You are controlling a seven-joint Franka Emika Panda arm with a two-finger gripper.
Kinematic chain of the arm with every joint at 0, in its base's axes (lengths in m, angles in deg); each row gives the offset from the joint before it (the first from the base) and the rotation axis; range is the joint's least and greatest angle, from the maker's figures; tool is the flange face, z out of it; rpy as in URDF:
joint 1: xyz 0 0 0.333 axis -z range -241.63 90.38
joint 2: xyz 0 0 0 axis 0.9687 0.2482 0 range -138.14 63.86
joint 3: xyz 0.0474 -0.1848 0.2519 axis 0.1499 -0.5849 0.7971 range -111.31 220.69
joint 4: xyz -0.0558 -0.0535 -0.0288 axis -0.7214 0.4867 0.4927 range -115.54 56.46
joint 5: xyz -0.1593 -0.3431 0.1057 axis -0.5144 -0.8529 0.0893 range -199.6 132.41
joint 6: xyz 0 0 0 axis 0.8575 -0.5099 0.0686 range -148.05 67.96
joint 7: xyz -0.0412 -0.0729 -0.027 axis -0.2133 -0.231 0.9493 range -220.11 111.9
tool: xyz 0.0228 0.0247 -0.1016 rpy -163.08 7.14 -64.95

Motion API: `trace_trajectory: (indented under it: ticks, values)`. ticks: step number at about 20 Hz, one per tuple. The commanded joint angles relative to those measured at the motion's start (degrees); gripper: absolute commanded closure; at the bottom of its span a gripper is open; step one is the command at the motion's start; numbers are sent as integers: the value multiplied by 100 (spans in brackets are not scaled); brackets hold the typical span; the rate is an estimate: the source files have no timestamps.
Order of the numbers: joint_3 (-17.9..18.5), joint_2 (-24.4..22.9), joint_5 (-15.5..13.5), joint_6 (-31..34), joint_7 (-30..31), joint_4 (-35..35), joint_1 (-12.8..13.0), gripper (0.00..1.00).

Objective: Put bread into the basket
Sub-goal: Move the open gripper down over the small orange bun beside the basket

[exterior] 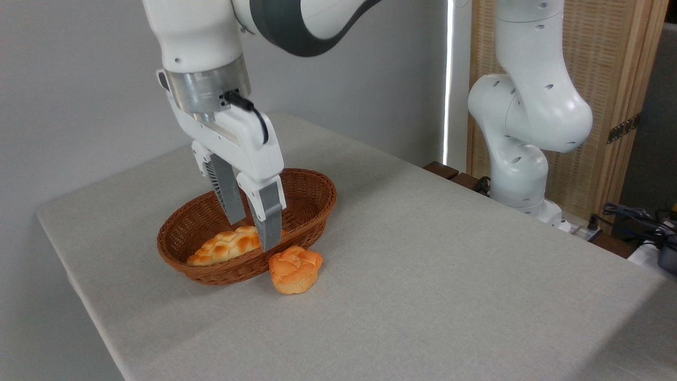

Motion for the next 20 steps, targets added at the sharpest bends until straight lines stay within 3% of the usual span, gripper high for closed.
trace_trajectory:
  ticks: [1, 14, 17, 20]
  values:
    - [-29, -253, -23, -39, -787, -420, 18, 0]
    - [-29, -587, 48, -504, -4257, -1422, 18, 0]
    - [-29, -605, 48, -609, -4943, -1554, 18, 0]
    - [-29, -623, 48, -890, -5218, -1748, 18, 0]
